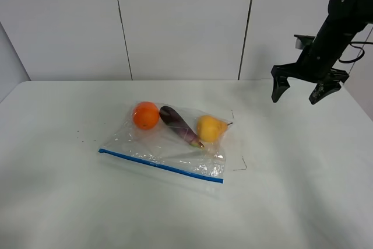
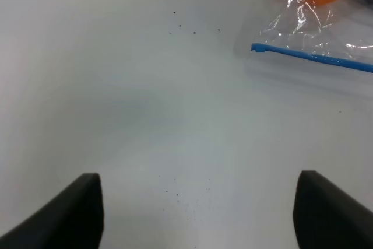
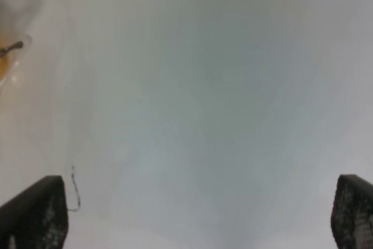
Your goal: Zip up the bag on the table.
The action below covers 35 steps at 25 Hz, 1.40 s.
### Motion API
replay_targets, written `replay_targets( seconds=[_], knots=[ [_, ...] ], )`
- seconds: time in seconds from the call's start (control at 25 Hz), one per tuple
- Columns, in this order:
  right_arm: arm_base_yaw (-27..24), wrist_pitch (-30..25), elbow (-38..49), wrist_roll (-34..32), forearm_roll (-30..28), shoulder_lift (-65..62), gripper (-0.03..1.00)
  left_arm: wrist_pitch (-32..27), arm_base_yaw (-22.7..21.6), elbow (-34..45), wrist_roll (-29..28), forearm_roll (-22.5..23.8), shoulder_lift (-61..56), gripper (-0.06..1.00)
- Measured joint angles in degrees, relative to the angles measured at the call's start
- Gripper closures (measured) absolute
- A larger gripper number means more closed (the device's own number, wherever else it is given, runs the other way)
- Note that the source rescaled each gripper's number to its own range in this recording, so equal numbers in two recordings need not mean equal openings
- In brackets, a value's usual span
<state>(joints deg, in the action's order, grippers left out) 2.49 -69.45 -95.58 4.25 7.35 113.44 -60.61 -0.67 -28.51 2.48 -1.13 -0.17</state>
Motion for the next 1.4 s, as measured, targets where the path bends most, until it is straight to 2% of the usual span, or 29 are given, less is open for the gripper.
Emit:
replay_targets(
  seconds=[0.12, 0.28, 0.64, 0.96, 1.16, 1.4],
  knots=[
    [0.00, 0.07, 1.41, 0.00, -0.21, -3.13, -0.03, 0.00, 0.00, 0.00, 0.00, 0.00, 0.00, -0.05],
    [0.00, 0.07, 8.35, 0.00, -0.24, -10.37, -0.03, 0.00, 0.00, 0.00, 0.00, 0.00, 0.00, -0.05],
    [0.00, 0.30, 36.89, 0.04, -0.29, -35.81, -0.03, 0.00, 0.00, 0.00, 0.00, 0.00, 0.00, -0.05],
    [0.00, 9.43, 59.04, 0.15, -0.61, -62.74, -0.03, 0.00, 0.00, 0.00, 0.00, 0.00, 0.00, -0.05],
    [0.00, 10.37, 66.27, 0.15, -0.87, -81.42, -0.03, 0.00, 0.00, 0.00, 0.00, 0.00, 0.00, -0.05],
    [0.00, 10.76, 66.73, 0.03, -1.95, -100.13, -0.03, 0.00, 0.00, 0.00, 0.00, 0.00, 0.00, -0.05]
  ],
)
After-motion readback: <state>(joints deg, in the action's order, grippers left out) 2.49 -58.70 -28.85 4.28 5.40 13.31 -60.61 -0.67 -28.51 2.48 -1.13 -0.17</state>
